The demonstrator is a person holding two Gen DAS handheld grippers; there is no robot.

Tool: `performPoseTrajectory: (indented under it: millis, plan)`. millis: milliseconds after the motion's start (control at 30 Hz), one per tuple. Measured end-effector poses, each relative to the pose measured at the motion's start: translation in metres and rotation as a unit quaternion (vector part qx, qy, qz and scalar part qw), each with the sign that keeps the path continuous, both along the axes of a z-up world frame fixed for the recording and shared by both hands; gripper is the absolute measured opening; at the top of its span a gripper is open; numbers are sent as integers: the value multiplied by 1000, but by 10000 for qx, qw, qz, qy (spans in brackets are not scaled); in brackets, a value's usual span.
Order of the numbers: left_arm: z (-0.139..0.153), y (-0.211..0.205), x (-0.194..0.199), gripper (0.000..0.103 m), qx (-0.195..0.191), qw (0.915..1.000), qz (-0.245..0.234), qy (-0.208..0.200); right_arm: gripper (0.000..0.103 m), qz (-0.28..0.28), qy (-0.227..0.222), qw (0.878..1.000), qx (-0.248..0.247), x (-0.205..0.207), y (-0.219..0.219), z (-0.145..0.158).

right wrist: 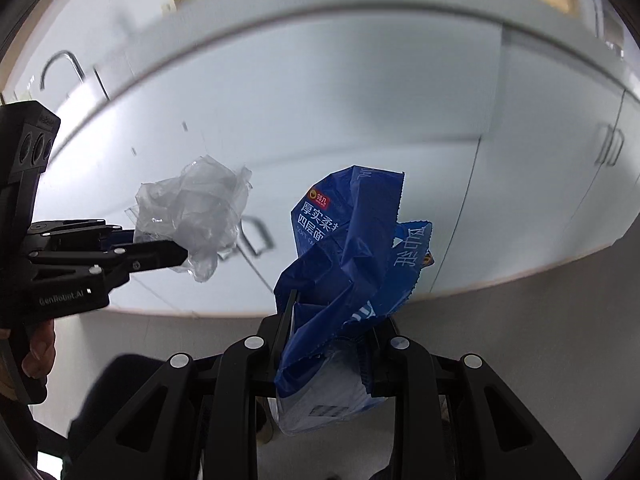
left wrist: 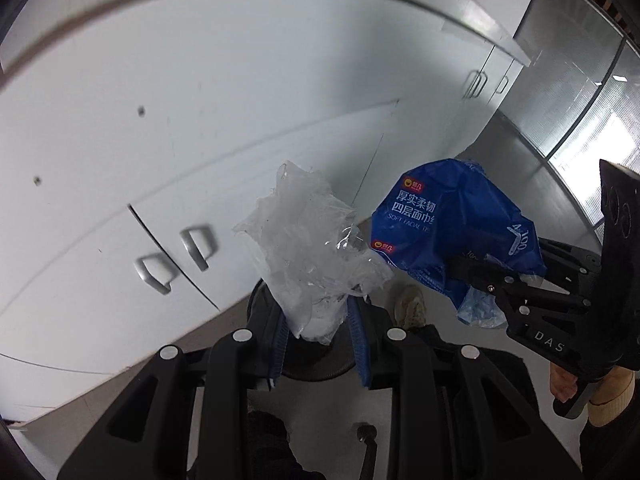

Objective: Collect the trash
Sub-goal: 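Carry the blue bag and clear wrapper down over the mesh wastebasket with both tools, then open the right tool to drop the blue bag while the left tool drops the wrapper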

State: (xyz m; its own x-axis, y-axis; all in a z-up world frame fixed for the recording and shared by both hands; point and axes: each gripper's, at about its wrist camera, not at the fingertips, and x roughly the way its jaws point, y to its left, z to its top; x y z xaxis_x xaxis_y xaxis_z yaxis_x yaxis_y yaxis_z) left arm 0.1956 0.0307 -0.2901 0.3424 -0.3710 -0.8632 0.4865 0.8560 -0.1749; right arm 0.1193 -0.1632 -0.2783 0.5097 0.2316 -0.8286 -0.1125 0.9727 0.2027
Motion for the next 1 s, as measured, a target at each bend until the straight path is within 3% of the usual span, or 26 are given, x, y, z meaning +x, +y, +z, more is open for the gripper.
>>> performPoseTrajectory:
  millis: [167, 233, 367, 533, 633, 700, 733, 800, 833, 900, 967, 1000]
  plan:
    - [-87, -7, 15, 29, -31, 9961, 28, 882, 29, 319, 724, 9968, 104, 25, 11, -72]
    - [-119, -12, 21, 29, 65, 9934, 39, 1145, 29, 309, 1238, 9918, 108, 38, 12, -105]
    - [-171, -18, 33, 29, 145, 9852, 13, 1707, 29, 410, 1725, 9841, 93, 59, 13, -147]
    - [-198, -20, 45, 30, 326, 9808, 108, 1922, 30, 495, 2156, 9752, 65, 79, 11, -170]
    - [-205, -21, 50, 33, 234, 9778, 189, 2072, 32, 517, 2308, 9716, -4, 86, 16, -172]
    - [-210, -20, 51, 35, 125, 9754, 193, 2194, 37, 506, 2341, 9709, -32, 85, 17, -173]
    - [-212, -19, 53, 37, 104, 9750, 218, 2211, 44, 531, 2359, 9703, -78, 86, 18, -172]
    - [-215, -16, 58, 54, 82, 9753, 262, 2193, 57, 567, 2377, 9695, -179, 83, 16, -170]
    - [-214, -14, 60, 78, 30, 9750, 326, 2198, 68, 557, 2380, 9695, -205, 83, 17, -169]
    - [-213, -9, 65, 82, -99, 9745, 488, 2190, 71, 491, 2413, 9687, -328, 84, 16, -169]
    - [-211, -4, 67, 89, -248, 9737, 603, 2182, 87, 430, 2390, 9688, -496, 83, 14, -166]
    - [-211, -1, 67, 93, -282, 9738, 656, 2157, 89, 437, 2387, 9686, -537, 83, 14, -165]
